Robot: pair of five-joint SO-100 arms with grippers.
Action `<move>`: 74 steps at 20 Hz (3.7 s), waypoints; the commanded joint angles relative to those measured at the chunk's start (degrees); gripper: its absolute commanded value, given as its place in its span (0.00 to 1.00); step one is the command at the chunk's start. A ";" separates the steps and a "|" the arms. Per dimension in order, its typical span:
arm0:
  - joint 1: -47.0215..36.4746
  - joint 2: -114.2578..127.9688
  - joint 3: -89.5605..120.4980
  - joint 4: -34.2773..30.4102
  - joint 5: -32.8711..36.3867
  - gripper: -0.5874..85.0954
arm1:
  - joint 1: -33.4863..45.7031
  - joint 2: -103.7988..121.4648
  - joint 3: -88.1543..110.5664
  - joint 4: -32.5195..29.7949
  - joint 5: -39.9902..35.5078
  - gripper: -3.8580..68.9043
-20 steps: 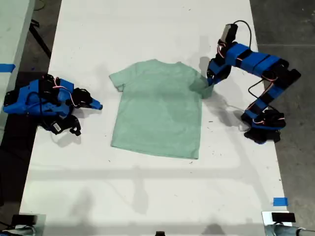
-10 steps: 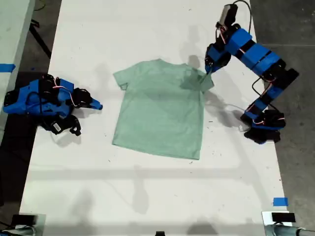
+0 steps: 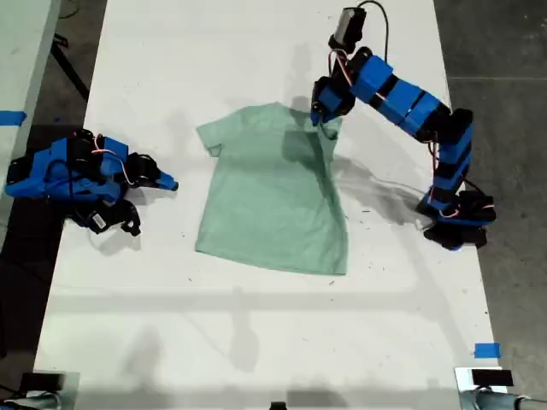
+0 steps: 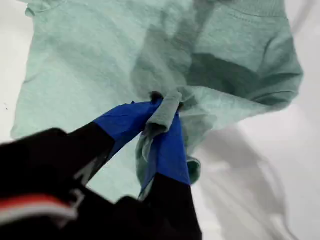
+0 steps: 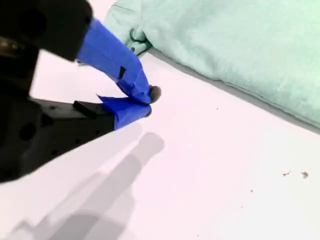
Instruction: Fold t-shirt
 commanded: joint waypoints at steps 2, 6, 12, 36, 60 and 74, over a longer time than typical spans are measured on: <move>-0.09 0.26 -0.44 0.62 -0.62 0.01 | -3.34 -3.78 -6.42 -8.17 2.81 0.04; -0.09 0.26 -0.44 0.62 -0.62 0.01 | -5.10 -12.13 -10.55 -13.45 4.13 0.04; -0.09 0.26 -0.44 0.62 -0.79 0.01 | -5.98 -20.74 -11.16 -21.09 5.19 0.04; -2.11 0.26 -0.53 0.70 -2.11 0.01 | 1.58 61.08 58.97 -6.94 -0.44 0.06; -31.82 -84.55 -65.21 -6.68 20.92 0.27 | -12.66 96.15 94.83 -13.54 16.17 0.04; -34.98 -108.19 -69.61 -14.06 19.34 0.34 | -12.39 100.11 96.68 -13.01 16.08 0.04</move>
